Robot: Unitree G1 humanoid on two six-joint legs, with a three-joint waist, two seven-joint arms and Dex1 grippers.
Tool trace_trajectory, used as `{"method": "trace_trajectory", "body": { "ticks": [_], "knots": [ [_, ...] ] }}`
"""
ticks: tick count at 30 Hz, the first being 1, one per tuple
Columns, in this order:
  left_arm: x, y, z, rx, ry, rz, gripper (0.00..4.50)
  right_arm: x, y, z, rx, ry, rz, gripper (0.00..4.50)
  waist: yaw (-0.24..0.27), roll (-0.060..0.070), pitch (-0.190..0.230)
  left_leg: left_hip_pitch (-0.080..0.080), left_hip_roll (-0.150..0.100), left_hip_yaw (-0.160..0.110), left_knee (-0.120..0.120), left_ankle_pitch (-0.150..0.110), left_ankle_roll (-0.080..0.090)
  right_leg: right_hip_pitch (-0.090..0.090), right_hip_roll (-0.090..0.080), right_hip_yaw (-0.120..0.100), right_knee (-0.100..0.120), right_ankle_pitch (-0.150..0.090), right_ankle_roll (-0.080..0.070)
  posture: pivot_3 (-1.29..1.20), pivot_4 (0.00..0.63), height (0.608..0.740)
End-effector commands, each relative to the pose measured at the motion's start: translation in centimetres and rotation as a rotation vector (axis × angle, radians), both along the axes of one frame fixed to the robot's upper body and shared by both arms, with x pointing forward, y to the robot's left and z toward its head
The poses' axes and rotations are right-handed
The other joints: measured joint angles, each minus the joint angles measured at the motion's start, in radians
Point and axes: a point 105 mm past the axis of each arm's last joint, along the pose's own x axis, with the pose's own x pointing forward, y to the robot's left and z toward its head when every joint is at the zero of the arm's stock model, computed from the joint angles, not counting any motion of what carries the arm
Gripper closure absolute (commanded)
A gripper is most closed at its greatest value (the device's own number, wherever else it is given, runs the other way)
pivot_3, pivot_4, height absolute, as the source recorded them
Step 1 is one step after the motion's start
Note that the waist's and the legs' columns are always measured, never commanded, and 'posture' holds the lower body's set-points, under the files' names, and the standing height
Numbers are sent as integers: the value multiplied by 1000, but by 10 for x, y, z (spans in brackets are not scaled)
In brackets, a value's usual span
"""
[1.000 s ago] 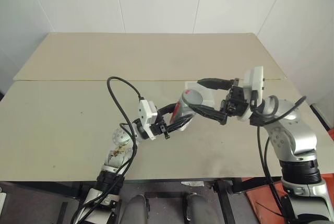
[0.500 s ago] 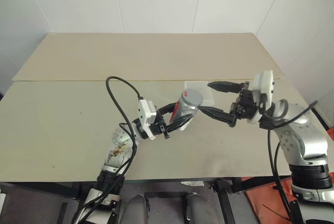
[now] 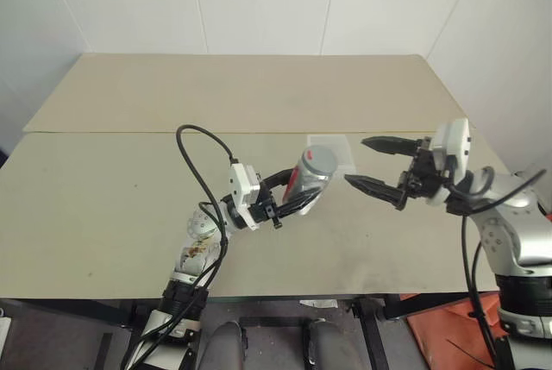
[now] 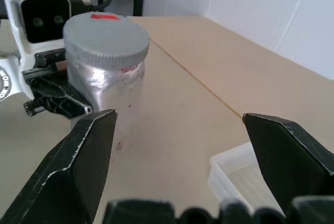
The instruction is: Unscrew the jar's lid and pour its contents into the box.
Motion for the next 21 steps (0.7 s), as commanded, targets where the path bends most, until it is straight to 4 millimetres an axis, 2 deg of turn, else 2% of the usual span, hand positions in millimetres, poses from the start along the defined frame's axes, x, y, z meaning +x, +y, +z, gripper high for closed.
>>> {"method": "trace_trajectory", "body": {
  "ticks": [1,6,11,16,21],
  "knots": [
    [0,1,10,-25,-46,8,2434,-24,14,26,28,-87,99,0,-2,0,0,0,0,0,0,0,0,0,0,0,0,0,0,0,150,740],
    [-1,-1,9,-26,-46,4,2434,-27,47,41,120,-132,144,0,-6,0,0,1,0,0,1,0,0,0,0,0,1,0,0,0,150,740],
    [-1,-4,10,-30,-48,-1,2434,-11,73,42,172,-144,130,0,-5,0,0,2,1,0,1,0,0,0,1,0,1,0,-1,0,150,740],
    [-1,-4,11,-33,-50,0,2434,-5,80,39,183,-134,135,0,2,0,0,0,0,0,0,0,0,0,0,0,0,2,-2,0,150,740],
    [-1,-3,10,-36,-51,6,2434,1,73,34,171,-125,107,0,0,0,0,-1,0,0,0,0,0,0,0,0,-1,2,-4,0,150,740]
  ]
}}
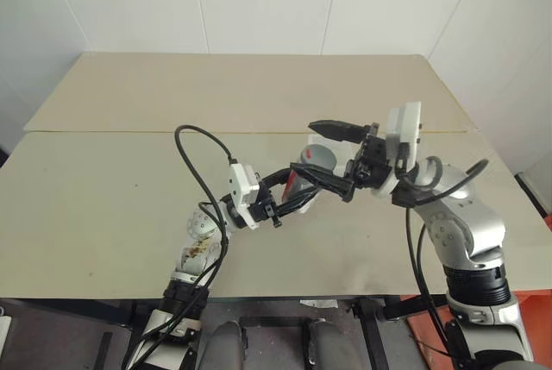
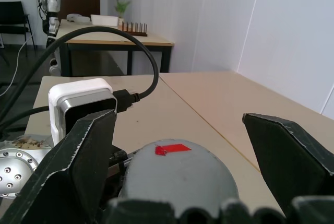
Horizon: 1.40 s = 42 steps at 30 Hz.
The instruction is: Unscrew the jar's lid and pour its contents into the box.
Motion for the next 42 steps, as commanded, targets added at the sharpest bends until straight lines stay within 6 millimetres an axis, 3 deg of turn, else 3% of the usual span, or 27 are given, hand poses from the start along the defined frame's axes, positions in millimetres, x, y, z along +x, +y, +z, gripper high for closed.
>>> {"method": "trace_trajectory", "body": {
  "ticks": [1,16,29,39,42],
  "knots": [
    [-3,-1,10,-22,-46,1,2434,-1,-7,9,1,-57,-16,0,-2,0,0,0,0,0,0,0,0,0,0,0,0,0,0,0,150,740],
    [-2,1,9,-15,-48,-4,2434,-6,-27,2,-48,-49,-53,0,-3,0,0,1,0,0,0,0,0,0,0,0,1,-2,3,0,150,740],
    [-2,-1,11,-20,-57,-10,2434,-15,-21,-3,-7,101,61,0,-3,0,0,1,0,0,0,0,0,0,0,0,1,-2,3,0,150,740],
    [-4,-2,11,-27,-57,-8,2434,-9,-19,-5,28,149,47,0,-3,0,0,1,0,0,0,0,0,0,0,0,1,-2,4,0,150,740],
    [-3,-2,10,-26,-56,-6,2434,-8,-19,-5,34,151,38,614,-3,0,0,1,0,0,0,0,0,0,0,0,1,-2,4,0,150,740]
  ]
}}
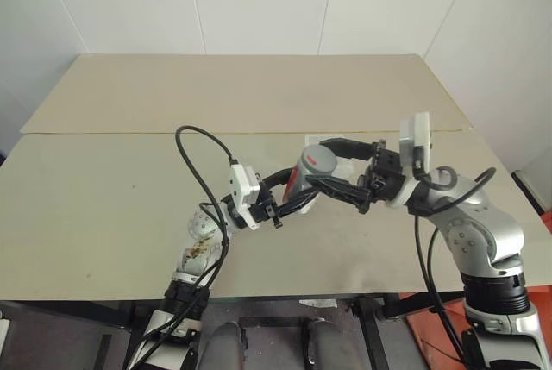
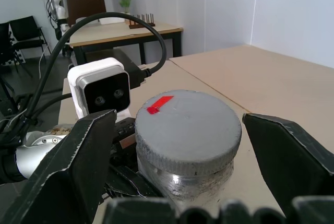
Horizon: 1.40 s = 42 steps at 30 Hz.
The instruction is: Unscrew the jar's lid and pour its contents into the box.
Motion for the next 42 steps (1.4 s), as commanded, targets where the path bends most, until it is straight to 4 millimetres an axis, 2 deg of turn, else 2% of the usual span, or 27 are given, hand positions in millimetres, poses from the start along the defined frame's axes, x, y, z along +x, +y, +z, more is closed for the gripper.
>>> {"method": "trace_trajectory", "body": {
  "ticks": [1,3,4,12,26,28,31,35,38,40,42],
  "knots": [
    [-3,-1,10,-21,-53,-2,2434,0,-2,11,23,-36,-12,938,0,0,0,0,0,0,0,0,0,0,0,0,0,0,0,0,150,740],
    [-3,-1,10,-18,-52,-4,2434,0,-2,11,24,-37,-20,1603,0,0,0,0,0,0,0,0,0,0,0,0,0,0,0,0,150,740],
    [-3,-1,10,-17,-51,-6,2434,0,-2,11,23,-37,-23,1742,0,0,0,0,0,0,0,0,0,0,0,0,0,0,0,0,150,740],
    [-3,-1,8,-9,-52,-11,2434,-2,-1,9,8,-44,-19,1742,0,0,0,0,0,0,0,0,0,0,0,0,0,0,0,0,150,740],
    [-4,-4,6,2,-78,-7,2434,-4,-9,31,197,89,46,1742,0,0,0,0,0,0,0,0,0,0,0,0,0,0,0,0,150,740],
    [-4,-4,5,-2,-77,-6,2434,-2,-12,37,230,96,28,1742,-1,0,0,0,0,0,0,0,0,0,0,0,0,0,0,0,150,740],
    [-4,-3,8,-19,-75,1,2434,7,-26,39,206,48,-107,1742,-1,0,0,0,0,0,0,0,0,0,0,0,0,0,0,0,150,740],
    [2,4,14,-30,-65,41,2434,11,-67,12,-20,-17,-355,1742,20,0,0,-1,0,0,0,0,0,0,0,-1,-1,-1,1,0,150,740],
    [5,11,15,-18,-60,62,2434,11,-99,-13,-139,58,-507,1742,20,0,0,-2,-1,1,0,0,0,-1,-1,0,-2,0,0,0,150,740],
    [7,15,14,-10,-54,76,2434,9,-112,-29,-211,101,-581,1742,19,0,0,-2,0,0,-1,0,0,-1,-1,0,-2,0,0,0,150,740],
    [13,23,15,1,-52,110,2434,5,-125,-63,-404,168,-660,1742,18,0,0,-1,0,1,0,0,0,-1,0,0,-1,-1,1,0,150,740]
  ]
}}
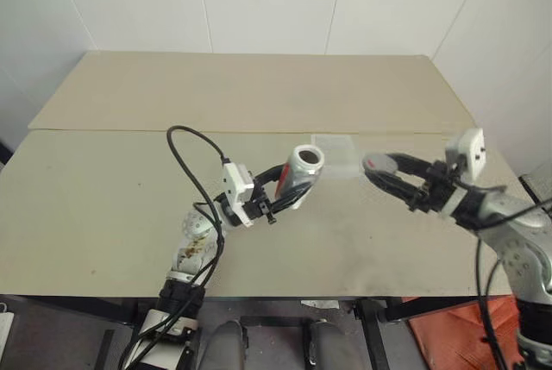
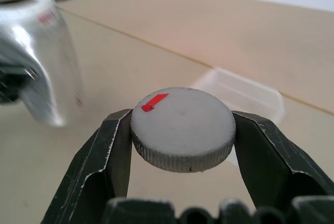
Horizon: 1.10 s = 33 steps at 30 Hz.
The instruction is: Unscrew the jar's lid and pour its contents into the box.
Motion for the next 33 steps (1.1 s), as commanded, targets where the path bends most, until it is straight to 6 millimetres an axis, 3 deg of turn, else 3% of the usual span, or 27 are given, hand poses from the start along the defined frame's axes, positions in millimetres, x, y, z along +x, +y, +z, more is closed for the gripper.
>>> {"method": "trace_trajectory", "body": {
  "ticks": [1,9,14,19,23,27,33],
  "knots": [
    [6,8,17,-15,-52,34,2434,-6,-19,-29,-241,81,-113,1742,1,0,0,0,0,0,0,0,0,0,0,0,0,-1,-1,0,150,740],
    [20,18,20,15,-78,89,2434,-11,-34,-76,-387,276,-225,1742,-14,0,0,2,0,0,1,0,0,1,1,1,1,-3,-7,0,150,740],
    [24,22,19,31,-82,114,2434,-17,-40,-78,-416,323,-243,178,-15,0,0,1,0,0,1,0,0,1,0,1,0,-3,-5,0,150,740],
    [27,24,18,59,-76,126,2434,-17,-39,-55,-444,225,-241,13,-11,0,0,1,0,0,0,0,0,1,0,0,0,-1,0,0,150,740],
    [48,24,17,154,-102,203,2434,-22,-20,-18,-332,99,-160,13,-8,0,0,1,0,0,0,0,0,1,0,0,0,-1,0,0,150,740],
    [74,16,27,213,-124,236,2434,-27,-6,-1,-345,12,-107,13,-2,-1,0,1,0,0,1,0,0,1,1,0,0,-1,1,0,150,740],
    [105,-13,38,622,-451,292,2434,-29,9,10,-334,-64,-76,13,7,-2,1,-2,-2,-1,0,0,0,1,0,0,-3,0,2,0,150,740]
  ]
}}
